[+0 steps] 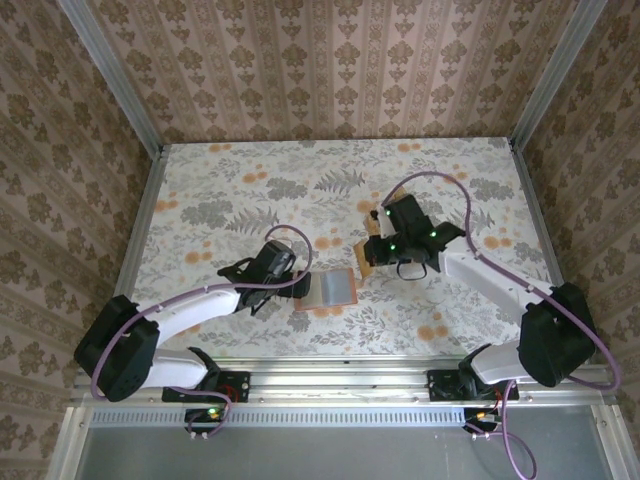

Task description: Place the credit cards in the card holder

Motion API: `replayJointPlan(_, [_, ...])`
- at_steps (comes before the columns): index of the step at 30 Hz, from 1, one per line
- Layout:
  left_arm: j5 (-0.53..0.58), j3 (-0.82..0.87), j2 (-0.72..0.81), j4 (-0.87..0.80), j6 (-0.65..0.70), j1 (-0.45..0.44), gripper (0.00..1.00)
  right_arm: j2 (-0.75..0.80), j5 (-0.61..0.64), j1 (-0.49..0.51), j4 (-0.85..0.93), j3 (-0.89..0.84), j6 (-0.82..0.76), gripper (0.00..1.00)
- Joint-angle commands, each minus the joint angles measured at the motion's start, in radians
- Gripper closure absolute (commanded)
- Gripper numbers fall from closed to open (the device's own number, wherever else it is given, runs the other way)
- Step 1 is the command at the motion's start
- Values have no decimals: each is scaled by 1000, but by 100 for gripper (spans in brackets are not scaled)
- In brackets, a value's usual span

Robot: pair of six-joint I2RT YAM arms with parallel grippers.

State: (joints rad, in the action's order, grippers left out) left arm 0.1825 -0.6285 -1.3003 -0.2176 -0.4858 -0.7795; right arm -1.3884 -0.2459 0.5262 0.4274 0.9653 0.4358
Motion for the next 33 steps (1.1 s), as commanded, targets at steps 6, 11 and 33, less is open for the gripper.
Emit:
replayJointPlan(6, [49, 0, 6, -46, -24, -25, 0, -80, -54, 107, -288, -79, 212, 100])
replayJointPlan(11, [59, -5, -8, -48, -25, -32, 0, -158, -54, 139, -337, -74, 231, 100])
replayJointPlan(33, [89, -85, -117, -49, 11, -88, 0, -245, -21, 136, -374, -113, 229, 100])
